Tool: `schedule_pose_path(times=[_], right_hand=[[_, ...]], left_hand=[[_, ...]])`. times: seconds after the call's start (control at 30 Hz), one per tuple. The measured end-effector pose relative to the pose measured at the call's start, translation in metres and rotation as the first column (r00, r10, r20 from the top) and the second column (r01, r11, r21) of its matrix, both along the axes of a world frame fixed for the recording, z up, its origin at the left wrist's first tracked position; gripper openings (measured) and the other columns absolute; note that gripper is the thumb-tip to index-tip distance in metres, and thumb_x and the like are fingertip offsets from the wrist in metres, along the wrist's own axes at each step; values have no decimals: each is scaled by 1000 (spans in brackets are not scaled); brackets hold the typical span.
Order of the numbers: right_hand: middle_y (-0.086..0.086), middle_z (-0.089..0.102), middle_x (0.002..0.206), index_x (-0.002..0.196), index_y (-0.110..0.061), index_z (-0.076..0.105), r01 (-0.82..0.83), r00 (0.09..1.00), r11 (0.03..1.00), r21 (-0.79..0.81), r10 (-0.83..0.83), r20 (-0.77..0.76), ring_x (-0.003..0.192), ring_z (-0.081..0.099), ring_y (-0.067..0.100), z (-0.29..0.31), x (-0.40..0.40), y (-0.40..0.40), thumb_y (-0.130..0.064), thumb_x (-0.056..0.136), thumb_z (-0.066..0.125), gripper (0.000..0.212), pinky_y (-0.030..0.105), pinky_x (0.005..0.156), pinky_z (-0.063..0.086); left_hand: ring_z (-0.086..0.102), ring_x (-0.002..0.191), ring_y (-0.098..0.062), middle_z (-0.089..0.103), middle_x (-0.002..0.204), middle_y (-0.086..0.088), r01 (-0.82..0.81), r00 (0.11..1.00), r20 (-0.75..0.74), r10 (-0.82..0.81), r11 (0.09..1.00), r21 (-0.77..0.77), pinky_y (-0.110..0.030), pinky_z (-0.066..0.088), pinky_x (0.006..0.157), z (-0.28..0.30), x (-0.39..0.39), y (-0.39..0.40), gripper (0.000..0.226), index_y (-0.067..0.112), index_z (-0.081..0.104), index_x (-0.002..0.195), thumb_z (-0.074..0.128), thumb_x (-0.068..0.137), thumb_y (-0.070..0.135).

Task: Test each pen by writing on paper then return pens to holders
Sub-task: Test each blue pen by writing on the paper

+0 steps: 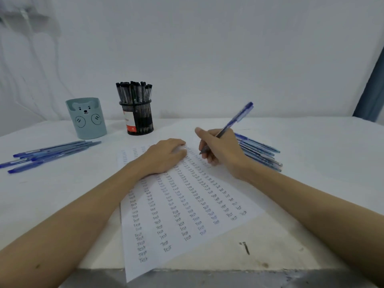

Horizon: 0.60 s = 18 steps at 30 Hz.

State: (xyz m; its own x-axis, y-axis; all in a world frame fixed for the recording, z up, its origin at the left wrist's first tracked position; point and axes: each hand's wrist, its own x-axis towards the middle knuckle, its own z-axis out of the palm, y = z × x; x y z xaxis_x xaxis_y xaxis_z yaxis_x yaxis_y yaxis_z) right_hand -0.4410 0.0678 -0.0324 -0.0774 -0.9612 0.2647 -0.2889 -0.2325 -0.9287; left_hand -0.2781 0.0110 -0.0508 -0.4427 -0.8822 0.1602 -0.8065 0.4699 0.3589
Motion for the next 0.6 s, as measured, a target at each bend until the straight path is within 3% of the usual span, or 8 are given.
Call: schedule_pose_path(times=[0.1, 0.2, 0.3, 0.4, 0.5, 0.6], right_hand=[[2, 50, 39, 56, 1, 57, -16, 997, 999, -32, 14, -69, 31, 43, 11, -4, 0, 2, -35, 94, 54, 52, 18, 35, 34], [2, 49, 40, 52, -3, 47, 7, 999, 1000, -14, -7, -52, 30, 42, 12, -5, -6, 3, -13, 86, 62, 38, 18, 34, 31], [-2, 44, 35, 43, -11, 34, 77, 987, 996, -45, -82, -137, 35, 48, 15, -10, -8, -2, 3, 76, 57, 42, 17, 33, 30], [3, 36, 38, 43, -11, 32, 95, 959, 990, -101, -119, -258, 43, 59, 11, -12, -7, -5, 5, 73, 57, 42, 22, 41, 36], [7, 33, 47, 44, -11, 32, 80, 951, 989, -124, -113, -288, 40, 58, 3, -13, -8, -5, 4, 70, 59, 40, 28, 51, 36], [8, 34, 47, 43, -11, 33, 60, 943, 990, -126, -98, -319, 46, 55, 15, -12, -7, -5, 3, 69, 60, 40, 28, 52, 36]], left_hand=[[38, 131, -15, 40, 146, 3, 12, 999, -33, -13, 1000, -17, -39, 30, 109, -3, 1, -3, 45, 22, 40, 139, 39, 97, 40], [38, 131, -15, 40, 145, 3, 16, 999, -33, -17, 1000, -21, -38, 30, 109, -5, 2, -5, 45, 23, 41, 139, 39, 97, 41], [37, 131, -15, 39, 146, 4, 19, 999, -46, -20, 1000, -16, -37, 29, 109, -5, 2, -5, 45, 23, 41, 139, 39, 98, 40], [36, 132, -14, 39, 146, 5, 20, 998, -56, -21, 1000, -17, -37, 29, 110, -5, 2, -4, 44, 24, 41, 139, 39, 98, 40], [36, 132, -14, 40, 146, 4, 24, 998, -55, -26, 999, -24, -36, 29, 109, -5, 2, -5, 44, 23, 41, 139, 40, 98, 39], [37, 131, -15, 40, 145, 4, 21, 998, -56, -22, 1000, -16, -39, 29, 110, -5, 2, -6, 45, 23, 41, 139, 39, 97, 40]])
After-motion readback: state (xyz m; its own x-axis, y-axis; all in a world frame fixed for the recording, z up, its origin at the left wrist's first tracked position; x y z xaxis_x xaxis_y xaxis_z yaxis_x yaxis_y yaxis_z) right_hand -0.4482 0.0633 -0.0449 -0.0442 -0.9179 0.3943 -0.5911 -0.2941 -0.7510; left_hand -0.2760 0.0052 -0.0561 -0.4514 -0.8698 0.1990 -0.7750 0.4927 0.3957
